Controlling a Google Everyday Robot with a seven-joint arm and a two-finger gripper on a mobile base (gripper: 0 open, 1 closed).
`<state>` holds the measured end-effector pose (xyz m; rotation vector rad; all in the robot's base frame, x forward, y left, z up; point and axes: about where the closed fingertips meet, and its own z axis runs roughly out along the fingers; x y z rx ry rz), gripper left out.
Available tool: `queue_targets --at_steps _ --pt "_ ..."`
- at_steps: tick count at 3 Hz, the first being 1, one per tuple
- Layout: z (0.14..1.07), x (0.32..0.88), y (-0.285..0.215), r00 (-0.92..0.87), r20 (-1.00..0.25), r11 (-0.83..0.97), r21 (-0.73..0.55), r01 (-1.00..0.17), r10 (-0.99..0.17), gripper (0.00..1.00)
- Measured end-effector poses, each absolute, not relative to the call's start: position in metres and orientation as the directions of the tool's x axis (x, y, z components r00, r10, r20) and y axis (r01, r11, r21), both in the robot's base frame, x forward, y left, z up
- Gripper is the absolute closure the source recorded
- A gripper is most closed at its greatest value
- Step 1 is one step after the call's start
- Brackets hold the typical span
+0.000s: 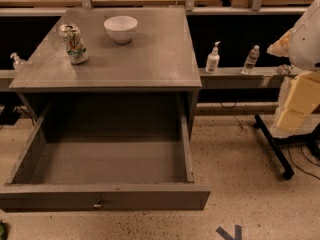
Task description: Close top drawer
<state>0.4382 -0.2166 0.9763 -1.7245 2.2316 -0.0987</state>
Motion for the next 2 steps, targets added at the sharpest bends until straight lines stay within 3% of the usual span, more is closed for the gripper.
queue_targets --at_steps 2 --pt "0.957 0.446 -0.197 -0.168 -0.270 0.234 -0.234 -0.944 -0.948 0.00"
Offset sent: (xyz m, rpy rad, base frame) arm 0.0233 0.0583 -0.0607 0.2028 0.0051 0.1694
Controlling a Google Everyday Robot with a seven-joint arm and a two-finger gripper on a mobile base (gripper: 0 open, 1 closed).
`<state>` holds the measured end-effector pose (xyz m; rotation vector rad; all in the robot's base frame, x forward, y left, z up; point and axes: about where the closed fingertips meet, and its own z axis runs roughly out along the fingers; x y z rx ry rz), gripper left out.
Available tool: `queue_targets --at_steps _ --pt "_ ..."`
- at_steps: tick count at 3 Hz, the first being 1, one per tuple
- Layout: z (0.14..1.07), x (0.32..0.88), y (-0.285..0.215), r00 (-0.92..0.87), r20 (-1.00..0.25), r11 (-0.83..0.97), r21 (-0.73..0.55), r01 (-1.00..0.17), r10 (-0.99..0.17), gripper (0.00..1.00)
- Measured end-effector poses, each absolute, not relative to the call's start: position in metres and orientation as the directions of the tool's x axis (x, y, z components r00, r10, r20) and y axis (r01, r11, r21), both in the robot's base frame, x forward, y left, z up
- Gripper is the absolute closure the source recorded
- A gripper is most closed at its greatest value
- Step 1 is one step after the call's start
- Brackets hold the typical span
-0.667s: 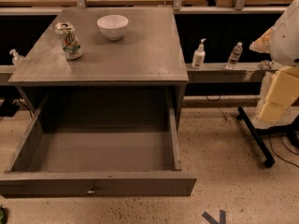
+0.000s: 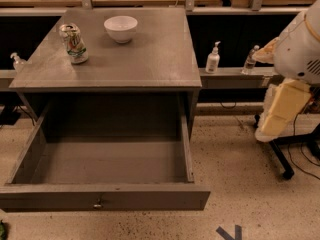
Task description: Close top drawer
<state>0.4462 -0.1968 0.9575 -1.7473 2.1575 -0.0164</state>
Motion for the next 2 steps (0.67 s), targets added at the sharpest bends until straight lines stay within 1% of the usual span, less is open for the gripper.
queue_targets --at_steps 1,2 --pt "0.922 0.451 -0.149 -0.093 -0.380 0.180 -0.201 -0.963 -0.920 0.00" --pt "0.853 0.451 -0.076 0.015 -0.441 0.071 -0.178 -0.981 -0.897 0.00"
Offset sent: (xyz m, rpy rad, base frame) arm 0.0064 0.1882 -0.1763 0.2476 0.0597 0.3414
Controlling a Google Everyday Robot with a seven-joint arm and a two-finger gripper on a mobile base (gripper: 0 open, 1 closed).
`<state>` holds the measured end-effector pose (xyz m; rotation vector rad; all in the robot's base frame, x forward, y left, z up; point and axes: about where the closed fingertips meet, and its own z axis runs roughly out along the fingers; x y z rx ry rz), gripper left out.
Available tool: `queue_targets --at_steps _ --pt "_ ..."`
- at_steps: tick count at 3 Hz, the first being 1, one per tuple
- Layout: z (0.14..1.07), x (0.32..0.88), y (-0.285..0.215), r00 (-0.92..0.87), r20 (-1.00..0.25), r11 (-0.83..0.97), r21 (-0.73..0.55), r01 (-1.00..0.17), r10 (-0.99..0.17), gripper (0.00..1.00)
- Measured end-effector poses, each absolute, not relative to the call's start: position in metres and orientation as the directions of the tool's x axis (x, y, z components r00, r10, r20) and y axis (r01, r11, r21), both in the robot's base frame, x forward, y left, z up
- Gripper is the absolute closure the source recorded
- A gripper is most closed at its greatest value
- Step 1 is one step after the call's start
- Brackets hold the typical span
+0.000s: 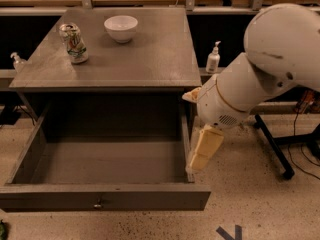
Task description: Close top drawer
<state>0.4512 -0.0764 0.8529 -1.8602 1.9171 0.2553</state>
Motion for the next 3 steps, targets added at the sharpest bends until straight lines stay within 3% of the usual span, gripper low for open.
queue_targets --at_steps 1,3 --pt "0.861 0.452 -0.084 0.002 -0.437 0.088 -0.186 -0.979 -0.900 0.00" --pt "0.751 0.425 -0.062 -0.074 -0.249 0.076 0.005 -0.997 -0.966 0.00"
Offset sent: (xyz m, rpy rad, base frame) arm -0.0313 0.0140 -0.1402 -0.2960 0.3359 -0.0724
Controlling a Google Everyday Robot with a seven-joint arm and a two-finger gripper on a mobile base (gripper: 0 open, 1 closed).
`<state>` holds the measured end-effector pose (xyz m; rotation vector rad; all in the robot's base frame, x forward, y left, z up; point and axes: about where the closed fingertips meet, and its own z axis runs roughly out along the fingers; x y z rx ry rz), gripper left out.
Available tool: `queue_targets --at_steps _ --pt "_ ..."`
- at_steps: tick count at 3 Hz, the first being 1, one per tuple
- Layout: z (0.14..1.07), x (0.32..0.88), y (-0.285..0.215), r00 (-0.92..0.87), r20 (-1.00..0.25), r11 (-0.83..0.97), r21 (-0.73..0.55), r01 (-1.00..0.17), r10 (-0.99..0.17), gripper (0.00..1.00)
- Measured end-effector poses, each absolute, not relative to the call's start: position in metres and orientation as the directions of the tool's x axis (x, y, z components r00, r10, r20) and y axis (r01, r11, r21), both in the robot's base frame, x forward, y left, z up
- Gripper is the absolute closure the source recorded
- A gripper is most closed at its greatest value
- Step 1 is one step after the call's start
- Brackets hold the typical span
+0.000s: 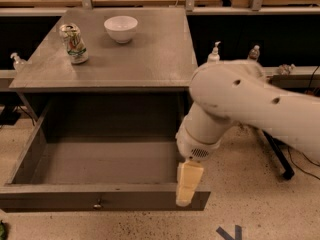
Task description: Close top drawer
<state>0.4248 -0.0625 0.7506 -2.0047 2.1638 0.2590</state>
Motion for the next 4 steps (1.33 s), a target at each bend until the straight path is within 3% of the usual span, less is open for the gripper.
queue_targets --at_steps 1,4 --pt "0.687 0.398 -0.064 -0.135 -0.129 0.130 0.046 -0.990 -0.982 0.00" --pt "0.685 0.404 -0.040 -0.049 -0.140 0.057 -0.053 -0.997 -0.989 0.00"
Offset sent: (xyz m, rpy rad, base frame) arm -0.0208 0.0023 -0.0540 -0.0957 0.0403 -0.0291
